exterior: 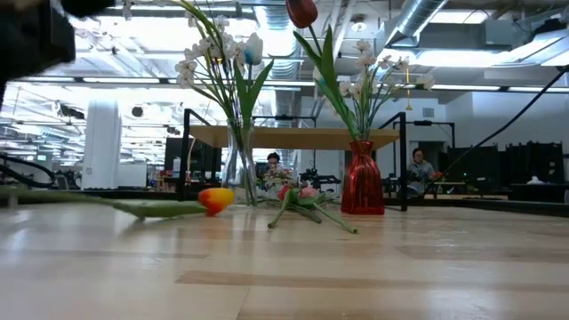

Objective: Pick and place flowers into a vace then onto a shelf
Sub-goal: Put the yellow flower into the transparent vase

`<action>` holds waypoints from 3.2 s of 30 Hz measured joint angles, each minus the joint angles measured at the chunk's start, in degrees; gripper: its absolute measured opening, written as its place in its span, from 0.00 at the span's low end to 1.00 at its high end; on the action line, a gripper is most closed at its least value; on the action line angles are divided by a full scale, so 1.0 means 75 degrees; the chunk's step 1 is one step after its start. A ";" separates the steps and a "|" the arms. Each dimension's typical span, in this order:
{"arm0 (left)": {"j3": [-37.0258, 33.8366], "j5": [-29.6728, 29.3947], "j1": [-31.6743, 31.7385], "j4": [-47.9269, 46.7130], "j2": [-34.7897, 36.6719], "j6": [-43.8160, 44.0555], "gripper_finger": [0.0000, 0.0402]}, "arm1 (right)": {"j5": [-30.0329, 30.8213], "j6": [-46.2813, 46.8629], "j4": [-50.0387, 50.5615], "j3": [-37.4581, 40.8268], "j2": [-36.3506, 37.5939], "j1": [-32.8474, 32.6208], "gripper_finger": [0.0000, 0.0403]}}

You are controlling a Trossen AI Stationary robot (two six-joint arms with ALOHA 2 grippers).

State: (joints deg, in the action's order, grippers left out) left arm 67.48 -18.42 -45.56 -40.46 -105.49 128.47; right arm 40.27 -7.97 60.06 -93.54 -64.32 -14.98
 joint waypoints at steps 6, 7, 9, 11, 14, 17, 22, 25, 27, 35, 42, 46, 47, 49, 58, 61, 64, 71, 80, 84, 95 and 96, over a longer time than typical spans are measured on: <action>0.0825 -0.0071 -0.0147 -0.0902 0.0015 -0.0273 0.00 | -0.0003 -0.0004 0.0002 0.0000 0.0001 0.0000 0.33; 0.0951 -0.0090 -0.0181 -0.1025 0.0015 -0.0327 0.00 | -0.0002 -0.0007 0.0003 0.0000 -0.0001 0.0000 0.33; 0.1159 -0.0130 -0.0215 -0.1233 0.0020 -0.0405 0.00 | 0.0000 -0.0009 -0.0001 0.0000 0.0000 0.0000 0.33; 0.1383 -0.0172 -0.0275 -0.1431 0.0023 -0.0495 0.00 | 0.0000 -0.0006 -0.0020 0.0000 0.0001 0.0000 0.33; 0.1714 -0.0310 -0.0386 -0.1848 0.0028 -0.0663 0.00 | 0.0028 -0.0003 -0.0092 -0.0004 -0.0001 0.0000 0.33; 0.2011 -0.0496 -0.0514 -0.2244 0.0029 -0.0815 0.00 | 0.0195 0.0076 -0.0171 -0.0006 -0.0002 -0.0002 0.34; 0.2322 -0.0867 -0.0829 -0.2440 0.0038 -0.1390 0.00 | 0.0251 0.0326 -0.0362 -0.0006 -0.0002 -0.0109 0.36; 0.2504 -0.1125 -0.1058 -0.2413 0.0038 -0.1864 0.00 | 0.0243 0.0349 -0.0398 -0.0006 -0.0002 -0.0226 0.38; 0.2632 -0.1276 -0.1216 -0.2410 0.0038 -0.2129 0.00 | 0.0243 0.0499 -0.0468 -0.0006 -0.0002 -0.0289 0.39; 0.3067 -0.1948 -0.1695 -0.2392 0.0041 -0.3273 0.00 | 0.0242 0.0667 -0.1073 -0.0006 -0.0002 -0.0302 0.38; 0.3287 -0.2768 -0.1729 -0.2823 0.0052 -0.4439 0.00 | 0.0698 0.1988 -0.1726 -0.0196 0.0064 -0.0300 0.35; 0.3287 -0.3377 -0.1686 -0.3111 0.0052 -0.4689 0.00 | 0.0611 0.1984 -0.1738 -0.0790 0.0097 -0.0317 0.35; 0.3287 -0.3539 -0.1668 -0.3164 0.0054 -0.4762 0.00 | 0.0485 0.1865 -0.1739 -0.0950 0.0084 -0.0359 0.35; 0.3287 -0.3924 -0.1621 -0.3239 0.0086 -0.4933 0.00 | 0.0045 0.1652 -0.1744 -0.1256 0.0080 -0.0466 0.35; 0.3287 -0.5871 -0.1099 -0.3229 0.0736 -0.6519 0.00 | -0.2351 0.0802 -0.2136 -0.1920 0.0083 -0.0890 0.34; 0.3288 -0.6433 -0.0886 -0.2934 0.0939 -0.7271 0.00 | -0.3024 0.0670 -0.2088 -0.1920 0.0075 -0.1098 0.34; 0.3287 -0.6521 -0.0626 -0.2530 0.1073 -0.8198 0.00 | -0.3416 0.0537 -0.2073 -0.1923 -0.0003 -0.1380 0.34; 0.3287 -0.6556 -0.0136 -0.1819 0.1255 -0.9862 0.00 | -0.3552 -0.0284 -0.2073 -0.1923 -0.0410 -0.2145 0.35; 0.3287 -0.6814 0.0266 -0.0876 0.1779 -1.1434 0.00 | -0.3121 -0.0335 -0.1956 -0.1923 -0.0874 -0.2629 0.38; 0.3287 -0.6858 0.0371 -0.0126 0.1948 -1.2345 0.00 | -0.3053 -0.0116 -0.1959 -0.1923 -0.1038 -0.2760 0.40; 0.3287 -0.6401 0.0733 0.2276 0.1990 -1.4842 0.00 | -0.2291 -0.0216 -0.2629 -0.1920 -0.1888 -0.2567 0.49; 0.3287 -0.6361 0.0766 0.2454 0.1990 -1.5004 0.00 | -0.2296 -0.0243 -0.2773 -0.1920 -0.1973 -0.2499 0.49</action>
State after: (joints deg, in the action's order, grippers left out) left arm 92.14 -66.13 -39.81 -22.06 -90.56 15.94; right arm 23.05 -9.79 39.26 -107.94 -79.12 -33.73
